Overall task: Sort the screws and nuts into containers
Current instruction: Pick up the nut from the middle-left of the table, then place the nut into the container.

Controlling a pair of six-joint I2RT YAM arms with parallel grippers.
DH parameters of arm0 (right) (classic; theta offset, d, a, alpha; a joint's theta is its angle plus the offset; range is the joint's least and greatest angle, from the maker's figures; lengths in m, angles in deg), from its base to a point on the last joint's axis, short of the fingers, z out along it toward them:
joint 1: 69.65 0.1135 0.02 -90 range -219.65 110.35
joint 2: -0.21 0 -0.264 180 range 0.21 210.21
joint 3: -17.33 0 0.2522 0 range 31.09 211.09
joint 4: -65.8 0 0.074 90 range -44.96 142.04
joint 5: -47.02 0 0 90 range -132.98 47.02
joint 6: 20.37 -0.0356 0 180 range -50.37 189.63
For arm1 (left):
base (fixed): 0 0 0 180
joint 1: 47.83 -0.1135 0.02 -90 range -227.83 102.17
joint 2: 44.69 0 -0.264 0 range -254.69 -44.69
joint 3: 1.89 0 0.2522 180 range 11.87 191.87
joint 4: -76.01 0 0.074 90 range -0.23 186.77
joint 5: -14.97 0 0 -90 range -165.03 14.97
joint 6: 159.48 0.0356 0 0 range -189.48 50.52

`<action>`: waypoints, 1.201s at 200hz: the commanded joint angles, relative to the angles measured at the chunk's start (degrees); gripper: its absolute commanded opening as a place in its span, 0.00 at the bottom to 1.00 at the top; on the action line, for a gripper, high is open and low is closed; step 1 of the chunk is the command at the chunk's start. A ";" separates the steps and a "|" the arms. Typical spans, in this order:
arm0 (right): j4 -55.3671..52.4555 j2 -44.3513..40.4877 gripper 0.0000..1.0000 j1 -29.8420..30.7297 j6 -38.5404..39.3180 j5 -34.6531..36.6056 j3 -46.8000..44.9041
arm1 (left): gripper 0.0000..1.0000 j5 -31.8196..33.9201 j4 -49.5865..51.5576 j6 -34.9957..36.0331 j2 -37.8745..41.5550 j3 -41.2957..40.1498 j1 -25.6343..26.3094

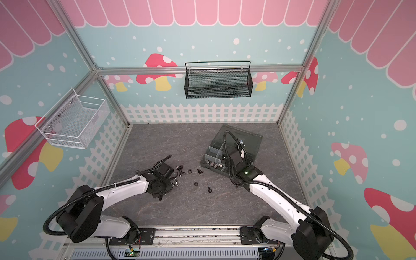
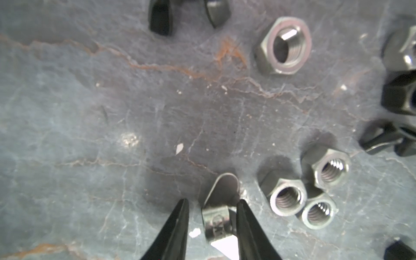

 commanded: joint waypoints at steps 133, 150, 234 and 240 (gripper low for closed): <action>-1.05 -2.13 0.97 -0.19 -0.32 2.60 -0.29 | 0.11 0.91 7.14 3.80 -4.66 5.42 0.63; -0.97 -2.92 0.97 -0.19 -0.22 2.92 -0.26 | 0.10 1.81 7.33 5.82 -4.47 9.17 0.61; -1.26 -2.61 0.97 -0.19 -0.79 2.95 0.29 | 0.11 0.11 -0.50 14.11 -16.90 35.38 5.73; -1.30 -2.70 0.97 -0.17 -0.76 2.97 0.22 | 0.11 -0.75 -0.90 14.66 -18.73 37.51 6.45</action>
